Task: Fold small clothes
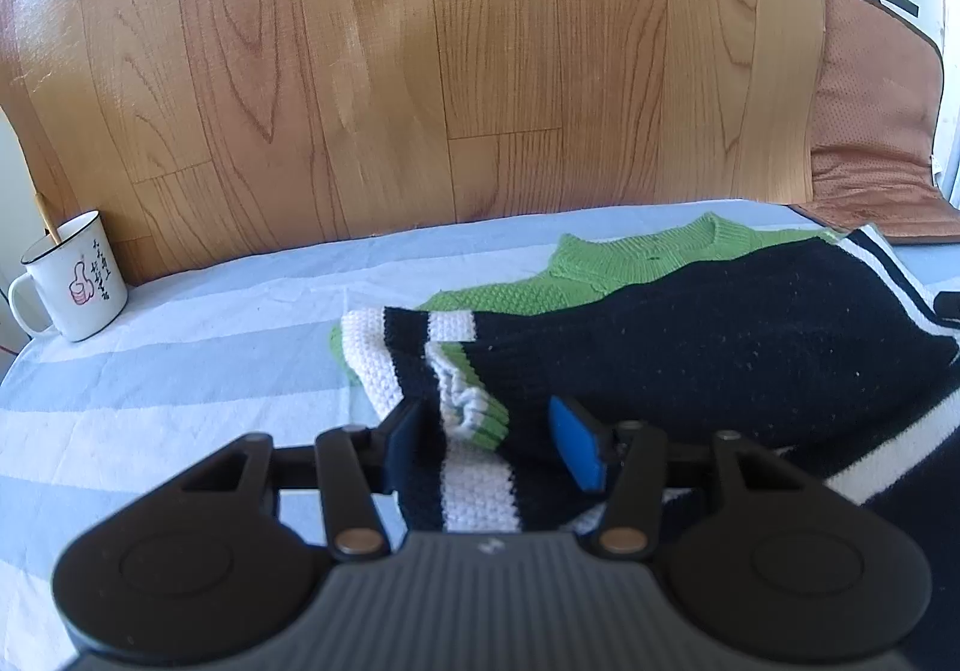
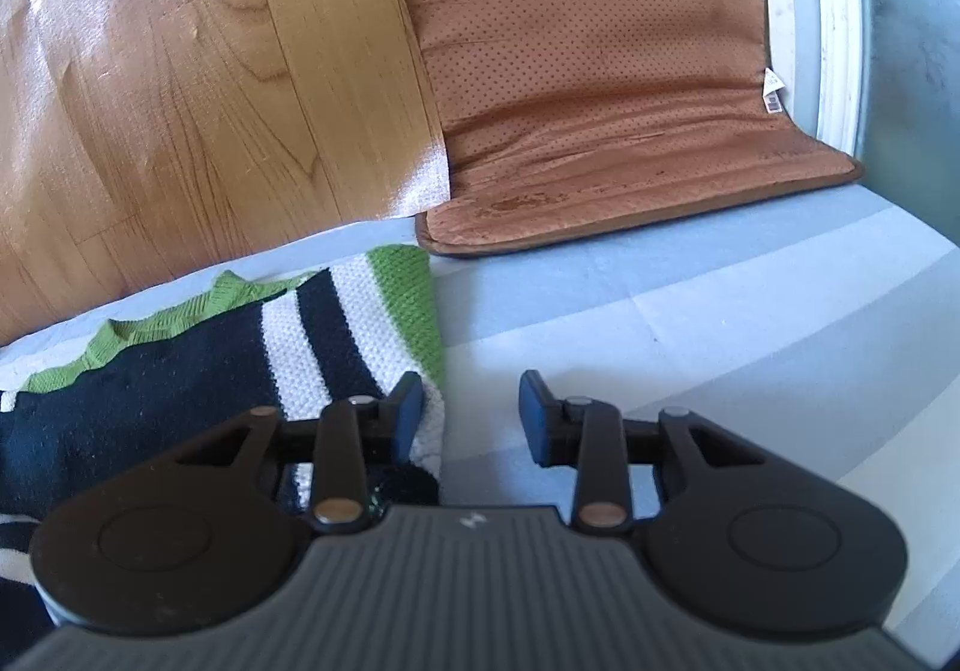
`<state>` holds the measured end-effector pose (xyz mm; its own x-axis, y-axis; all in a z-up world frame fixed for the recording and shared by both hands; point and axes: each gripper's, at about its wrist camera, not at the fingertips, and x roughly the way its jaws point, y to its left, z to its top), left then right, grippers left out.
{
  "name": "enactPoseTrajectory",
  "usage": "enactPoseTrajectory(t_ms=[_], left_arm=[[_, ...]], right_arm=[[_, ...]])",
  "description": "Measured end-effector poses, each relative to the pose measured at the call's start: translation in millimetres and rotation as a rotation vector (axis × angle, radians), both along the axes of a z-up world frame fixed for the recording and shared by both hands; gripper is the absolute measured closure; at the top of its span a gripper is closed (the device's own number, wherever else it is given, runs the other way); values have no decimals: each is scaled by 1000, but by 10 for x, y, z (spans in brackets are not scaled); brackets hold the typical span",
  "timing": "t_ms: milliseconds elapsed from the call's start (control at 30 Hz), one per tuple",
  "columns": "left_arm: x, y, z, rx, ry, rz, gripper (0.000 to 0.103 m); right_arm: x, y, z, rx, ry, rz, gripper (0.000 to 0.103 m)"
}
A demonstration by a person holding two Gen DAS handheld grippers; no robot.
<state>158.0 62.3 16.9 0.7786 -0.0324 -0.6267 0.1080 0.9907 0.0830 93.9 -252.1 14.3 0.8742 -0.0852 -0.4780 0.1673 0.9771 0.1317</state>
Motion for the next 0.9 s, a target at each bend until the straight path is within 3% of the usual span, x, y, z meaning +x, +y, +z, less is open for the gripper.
enactPoseTrajectory(t_ms=[233,400,600,733,900], left_arm=[[-8,-10,-2,6,-5,-1,54],[-14,-18,-9,16,-11,-3,54],[-13,-18,-10,16,-11,-3,53],[-17,-25,-10,18,-13,-3,52],[-12,-20,-8,22,-15,-4,52]], right_arm=[[-13,-129,4,74,-12,-56,63],[-27,-227,11,119,-27,-121,75],[-36,-233,9,123,-37,-106,71],[-95,-260,21,142,-73,-106,62],[-99,-246,29,135,-81,-103,62]])
